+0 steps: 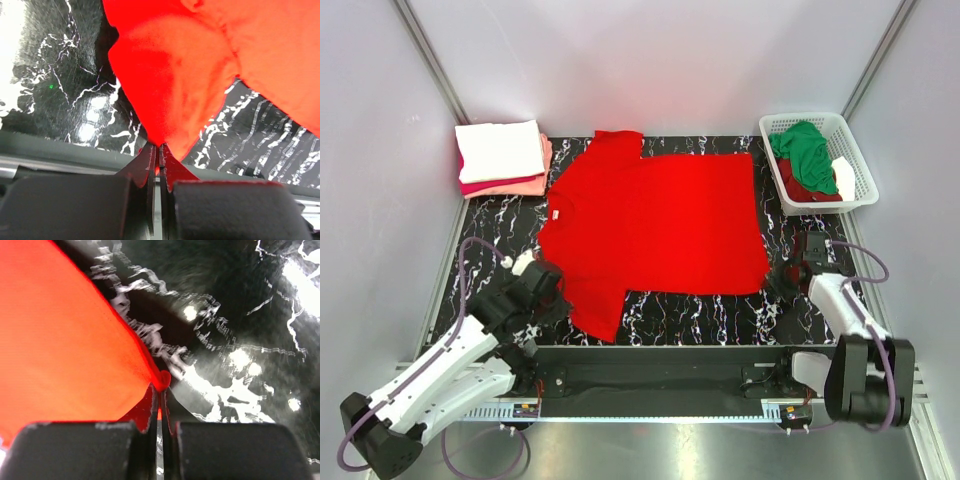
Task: Fold and stack the t-shirts
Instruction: Fold the tshirt
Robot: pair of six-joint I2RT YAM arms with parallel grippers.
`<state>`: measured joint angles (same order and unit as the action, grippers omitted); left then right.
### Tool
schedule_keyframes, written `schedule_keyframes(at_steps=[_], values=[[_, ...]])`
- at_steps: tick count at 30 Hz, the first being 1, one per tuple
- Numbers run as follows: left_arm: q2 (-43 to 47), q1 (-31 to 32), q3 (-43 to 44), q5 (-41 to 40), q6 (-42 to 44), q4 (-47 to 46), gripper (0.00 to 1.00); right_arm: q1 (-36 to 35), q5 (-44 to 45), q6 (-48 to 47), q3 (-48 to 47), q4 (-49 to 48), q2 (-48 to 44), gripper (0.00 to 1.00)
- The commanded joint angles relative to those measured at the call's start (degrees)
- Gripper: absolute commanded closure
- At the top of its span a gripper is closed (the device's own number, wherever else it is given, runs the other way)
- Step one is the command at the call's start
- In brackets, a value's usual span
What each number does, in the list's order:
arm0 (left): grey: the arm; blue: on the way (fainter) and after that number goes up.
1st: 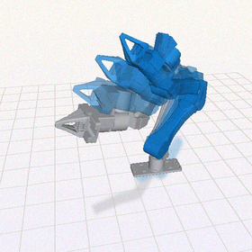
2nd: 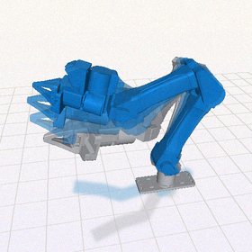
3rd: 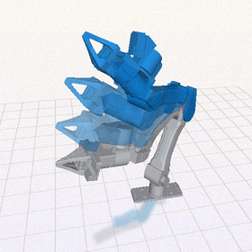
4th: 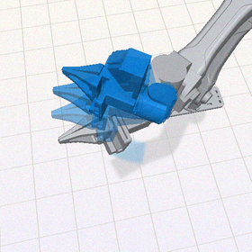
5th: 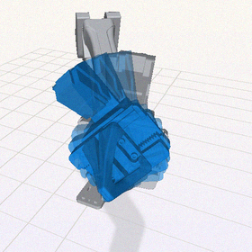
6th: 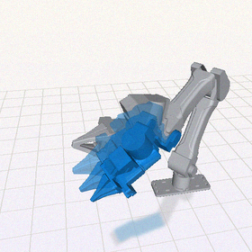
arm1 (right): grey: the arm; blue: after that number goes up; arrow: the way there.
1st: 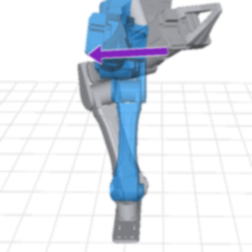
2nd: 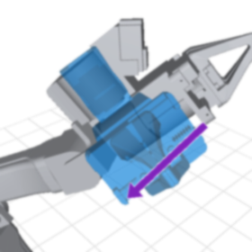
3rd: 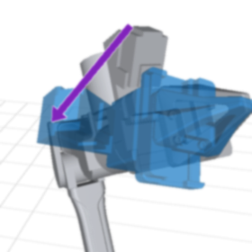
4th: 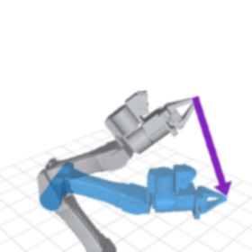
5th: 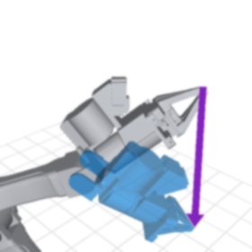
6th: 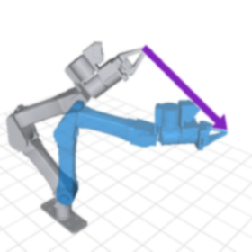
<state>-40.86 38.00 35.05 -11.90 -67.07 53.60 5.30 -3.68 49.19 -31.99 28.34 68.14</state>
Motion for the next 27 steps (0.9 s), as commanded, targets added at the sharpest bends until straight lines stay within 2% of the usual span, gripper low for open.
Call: schedule_keyframes(at_steps=[1,7,13,16,17,20,27], values=[[1.3,-0.2,5.6,-2.2,1.8,4.9,1.0,0.1,-0.1,-1.5,-1.7,6.3,-6.4,1.0],[3.2,-0.2,6.4,3.4,0.8,8.9,1.0,0.1,-2.2,-1.6,-2.3,15.6,-15.9,1.0],[2.9,-0.2,9.7,4.4,3.4,9.9,1.0,0.2,-4.8,-1.5,-2.2,18.9,-21.6,1.0],[-5.3,-1.3,16.5,4.3,11.5,9.1,0.98,0.1,-4.9,-1.4,-4.7,17.5,-19.4,1.0],[-11.5,-2.8,20.6,4.6,13.3,9.9,1.0,0.1,-5.0,-1.6,-6.5,16.9,-17.0,1.0],[-21.3,-4.5,26.7,5.8,20.6,9.1,1.0,0.1,-4.4,-2.3,-9.1,14.8,-13.6,1.0],[-35.3,-10.2,43.4,6.4,30.5,7.7,1.0,0.1,-4.1,-4.2,-17.9,10.5,-2.9,1.0]])
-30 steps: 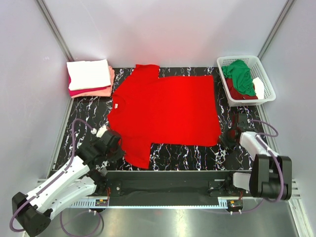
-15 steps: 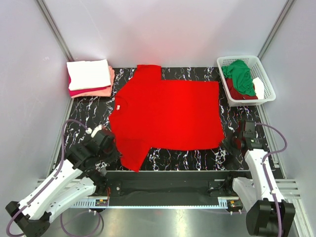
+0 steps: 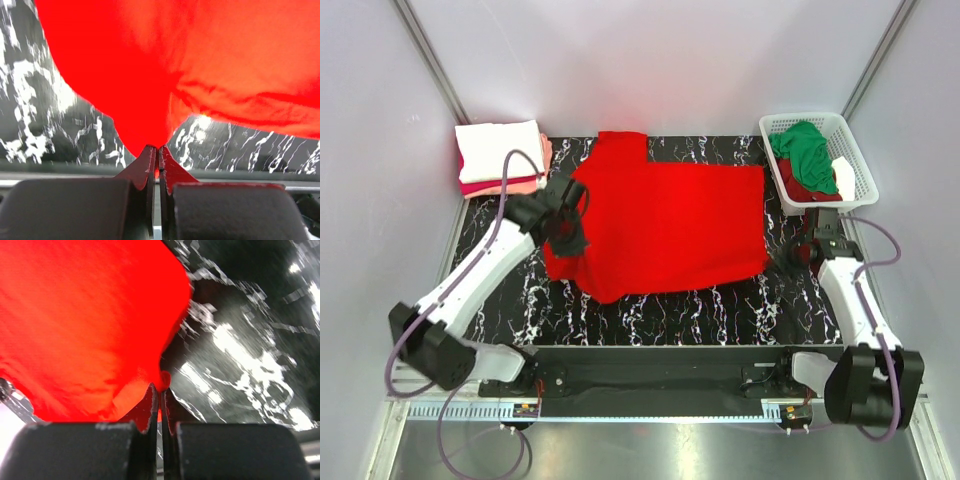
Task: Fold and stack the t-shirts
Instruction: Fold the tshirt
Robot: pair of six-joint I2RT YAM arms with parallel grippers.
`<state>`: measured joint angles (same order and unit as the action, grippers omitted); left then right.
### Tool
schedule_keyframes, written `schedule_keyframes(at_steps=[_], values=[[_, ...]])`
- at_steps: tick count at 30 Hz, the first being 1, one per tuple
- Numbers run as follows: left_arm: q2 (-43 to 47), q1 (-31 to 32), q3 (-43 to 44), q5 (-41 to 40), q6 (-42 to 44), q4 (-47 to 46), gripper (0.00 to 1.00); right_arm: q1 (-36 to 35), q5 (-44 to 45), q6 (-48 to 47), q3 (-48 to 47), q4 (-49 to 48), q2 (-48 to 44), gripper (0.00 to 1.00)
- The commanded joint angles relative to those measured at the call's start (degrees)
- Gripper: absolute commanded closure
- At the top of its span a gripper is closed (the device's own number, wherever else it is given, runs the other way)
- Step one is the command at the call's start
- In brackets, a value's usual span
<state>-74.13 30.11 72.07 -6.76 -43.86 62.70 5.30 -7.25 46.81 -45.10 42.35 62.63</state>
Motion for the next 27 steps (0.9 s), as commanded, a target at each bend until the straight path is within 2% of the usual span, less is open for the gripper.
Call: schedule_keyframes(at_steps=[1,14,27], values=[[-5.2,-2.9,10.2,1.7,9.3,-1.3,1.0,0.1,0.0,-2.2,-5.5,-3.8,3.5,1.0],[-24.6,-11.5,33.2,5.8,18.5,2.5,1.0,0.2,2.1,-4.0,-12.5,-8.8,19.1,1.0],[-38.0,-15.1,45.5,6.4,19.9,3.7,1.0,0.2,4.1,-3.7,-18.5,-9.7,29.9,1.0]])
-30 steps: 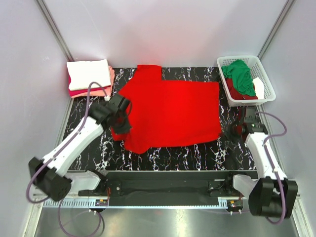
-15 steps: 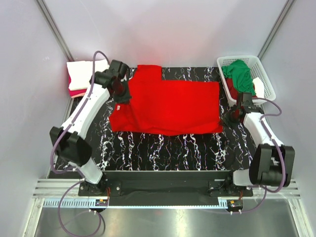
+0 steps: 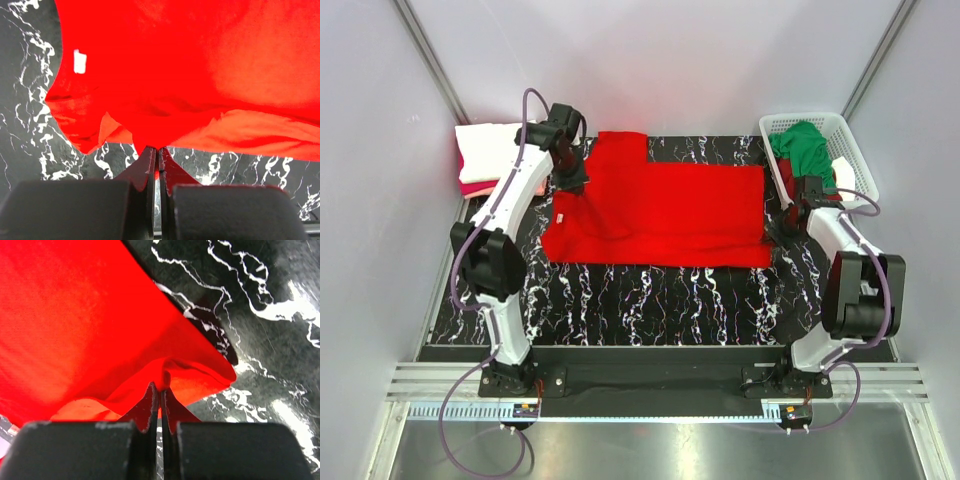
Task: Fold and stack the t-shirts
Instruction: Fold the tshirt
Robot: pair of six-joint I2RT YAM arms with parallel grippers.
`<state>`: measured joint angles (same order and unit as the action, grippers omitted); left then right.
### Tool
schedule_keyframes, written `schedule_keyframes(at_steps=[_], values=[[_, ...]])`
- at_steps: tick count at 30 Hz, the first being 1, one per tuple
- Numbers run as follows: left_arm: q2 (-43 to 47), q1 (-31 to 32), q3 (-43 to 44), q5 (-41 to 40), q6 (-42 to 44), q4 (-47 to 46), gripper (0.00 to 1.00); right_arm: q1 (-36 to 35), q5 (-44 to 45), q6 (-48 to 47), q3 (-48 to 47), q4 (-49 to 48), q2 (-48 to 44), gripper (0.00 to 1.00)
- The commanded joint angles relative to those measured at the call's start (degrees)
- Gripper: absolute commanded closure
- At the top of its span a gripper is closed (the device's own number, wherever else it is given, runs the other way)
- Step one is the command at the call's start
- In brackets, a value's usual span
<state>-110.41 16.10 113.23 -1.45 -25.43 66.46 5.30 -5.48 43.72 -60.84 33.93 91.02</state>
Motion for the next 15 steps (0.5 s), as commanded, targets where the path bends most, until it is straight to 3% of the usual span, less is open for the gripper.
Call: schedule_keyframes(at_steps=[1,8,15], values=[[-2.3,-1.2,5.1,1.1,1.3,-0.1,1.0,0.2,2.4,-0.6,-3.3,-1.4,2.6,1.0],[-7.1,-2.8,10.4,1.6,1.9,1.5,1.0,0.2,2.0,-1.4,-6.7,-1.9,8.4,1.0],[-8.4,-4.6,8.5,2.2,1.1,-0.5,1.0,0.2,0.6,-1.9,-10.4,-2.3,13.9,0.99]])
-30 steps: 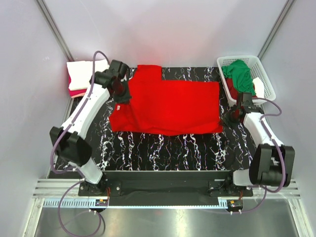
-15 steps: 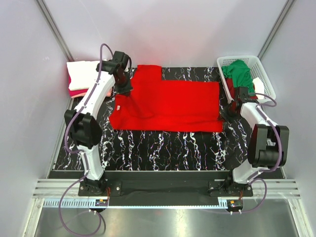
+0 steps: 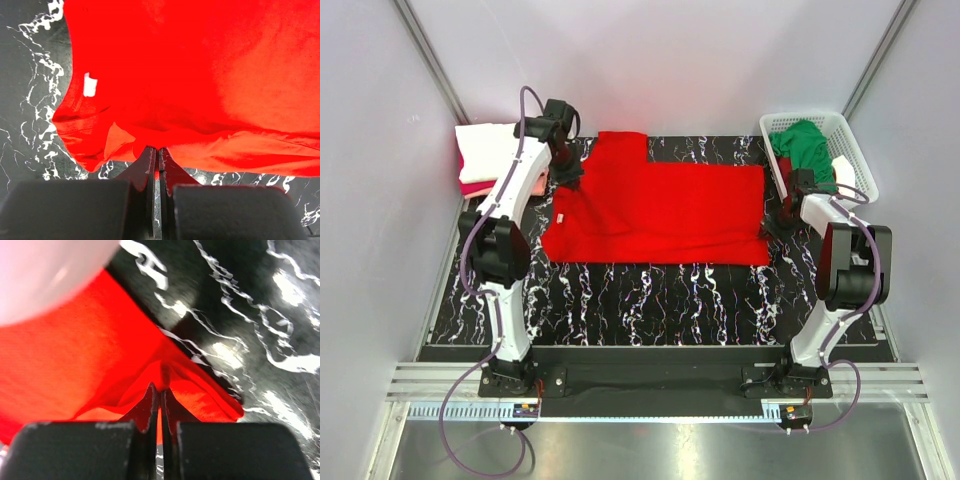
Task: Fold and stack the t-shirts
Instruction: Fold the tshirt
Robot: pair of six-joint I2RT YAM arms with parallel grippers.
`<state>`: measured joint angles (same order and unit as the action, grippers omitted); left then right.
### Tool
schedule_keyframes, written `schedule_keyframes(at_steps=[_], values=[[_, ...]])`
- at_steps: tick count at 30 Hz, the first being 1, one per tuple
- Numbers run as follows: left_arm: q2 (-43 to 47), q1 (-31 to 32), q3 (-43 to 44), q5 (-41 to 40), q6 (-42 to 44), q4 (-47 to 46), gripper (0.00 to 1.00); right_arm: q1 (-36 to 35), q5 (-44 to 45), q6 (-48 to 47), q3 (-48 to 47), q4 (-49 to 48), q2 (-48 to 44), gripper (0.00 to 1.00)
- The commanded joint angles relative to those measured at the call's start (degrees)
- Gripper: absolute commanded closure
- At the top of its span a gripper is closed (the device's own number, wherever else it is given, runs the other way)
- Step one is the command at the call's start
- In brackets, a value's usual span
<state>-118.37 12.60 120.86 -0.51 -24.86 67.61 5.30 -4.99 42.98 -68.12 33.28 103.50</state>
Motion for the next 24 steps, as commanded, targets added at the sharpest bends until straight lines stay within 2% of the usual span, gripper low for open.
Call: schedule_keyframes(at_steps=[1,2,4,6,7,9,11,13,14,15,16,17,22,24], values=[[-0.7,-1.3,1.0,1.4,0.5,-2.1,1.0,0.2,0.0,-1.2,-3.8,-1.5,2.4,0.97],[-1.2,-1.5,1.4,1.7,0.3,-2.3,1.0,0.2,0.0,-1.3,-4.1,-1.5,2.8,0.95],[-2.8,-2.0,2.1,2.1,-0.2,-2.7,1.0,0.2,0.1,-1.6,-5.4,-1.4,4.0,0.84],[-5.1,-2.2,3.8,2.9,-0.9,-2.8,1.0,0.2,0.2,-1.8,-6.2,-0.9,4.6,0.7],[-5.9,-2.6,4.7,3.6,-1.2,-2.9,1.0,0.2,0.3,-1.9,-7.3,-0.4,4.9,0.53],[-8.7,-2.8,6.7,4.6,-2.1,-2.8,0.98,0.2,0.4,-2.2,-8.3,0.1,5.3,0.41],[-10.9,-3.2,9.7,6.0,-3.3,-2.7,0.87,0.2,0.7,-2.3,-9.5,1.3,4.6,0.26],[-11.8,-3.7,12.5,7.2,-4.1,-2.7,0.8,0.2,1.1,-2.6,-9.1,1.8,2.3,0.16],[-11.9,-3.9,13.8,7.4,-4.8,-2.7,0.72,0.2,1.1,-2.8,-8.9,1.9,1.3,0.14],[-11.6,-4.0,14.5,7.2,-5.2,-2.7,0.55,0.2,1.0,-3.4,-8.4,1.7,0.2,0.11],[-10.9,-4.0,14.9,6.1,-5.3,-3.1,0.45,0.1,1.0,-3.8,-7.5,1.9,-2.3,0.08],[-8.7,-4.0,14.3,5.6,-5.5,-3.7,0.4,0.1,1.0,-4.0,-6.8,1.9,-3.7,0.04],[1.1,-4.0,5.0,2.2,-4.8,-7.8,0.23,-3.5,1.6,-6.7,-1.2,1.9,-13.1,0.03],[6.1,-4.0,-1.8,1.2,-4.3,-7.9,0.22,-7.3,2.3,-7.4,0.6,2.2,-15.3,0.03]])
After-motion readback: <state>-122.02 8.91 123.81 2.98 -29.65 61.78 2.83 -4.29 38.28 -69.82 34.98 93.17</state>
